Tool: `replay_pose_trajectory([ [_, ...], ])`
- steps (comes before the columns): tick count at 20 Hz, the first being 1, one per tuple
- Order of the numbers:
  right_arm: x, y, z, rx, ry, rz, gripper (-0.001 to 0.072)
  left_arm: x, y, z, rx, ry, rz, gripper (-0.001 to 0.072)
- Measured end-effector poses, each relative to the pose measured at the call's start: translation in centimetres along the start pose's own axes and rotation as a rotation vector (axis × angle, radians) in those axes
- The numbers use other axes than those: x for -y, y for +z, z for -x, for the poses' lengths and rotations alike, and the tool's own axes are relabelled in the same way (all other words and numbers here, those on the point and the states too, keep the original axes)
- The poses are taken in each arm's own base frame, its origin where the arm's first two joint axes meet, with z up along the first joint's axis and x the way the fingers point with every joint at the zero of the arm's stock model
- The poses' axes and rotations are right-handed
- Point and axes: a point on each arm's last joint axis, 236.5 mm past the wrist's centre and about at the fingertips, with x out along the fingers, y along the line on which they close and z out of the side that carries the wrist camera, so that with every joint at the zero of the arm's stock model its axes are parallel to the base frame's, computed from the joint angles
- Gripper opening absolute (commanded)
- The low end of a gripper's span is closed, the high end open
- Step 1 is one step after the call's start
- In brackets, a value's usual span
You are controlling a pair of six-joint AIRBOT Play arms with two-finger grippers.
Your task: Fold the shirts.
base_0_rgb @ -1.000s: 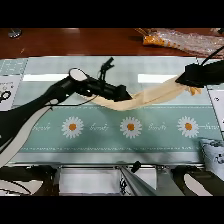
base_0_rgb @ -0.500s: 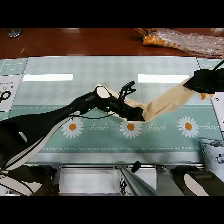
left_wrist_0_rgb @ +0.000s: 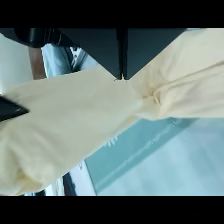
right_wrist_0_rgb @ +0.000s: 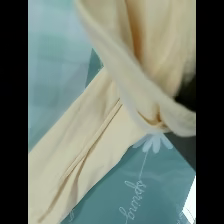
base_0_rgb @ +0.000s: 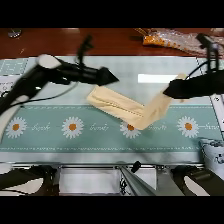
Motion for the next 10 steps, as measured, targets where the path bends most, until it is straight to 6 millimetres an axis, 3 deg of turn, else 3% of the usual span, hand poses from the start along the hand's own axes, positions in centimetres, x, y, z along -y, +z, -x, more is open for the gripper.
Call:
replay_pose_trajectory([
  [3,-3.2,1.6,-5.0,0.018,0.078,0.015,0.0018,1.1,3.3,8.0,0.130,0.036,-0.064,0.0018],
  [6,-6.3,2.4,-10.7,0.014,0.162,-0.020,0.0018,2.6,4.5,14.7,0.235,0.085,-0.122,0.0017],
  [9,-9.0,2.4,-15.6,0.001,0.238,-0.083,0.0019,4.4,4.4,19.1,0.302,0.123,-0.163,0.0017],
  [10,-9.9,2.4,-17.0,0.001,0.263,-0.106,0.0072,4.9,4.1,20.0,0.309,0.132,-0.169,0.0017],
])
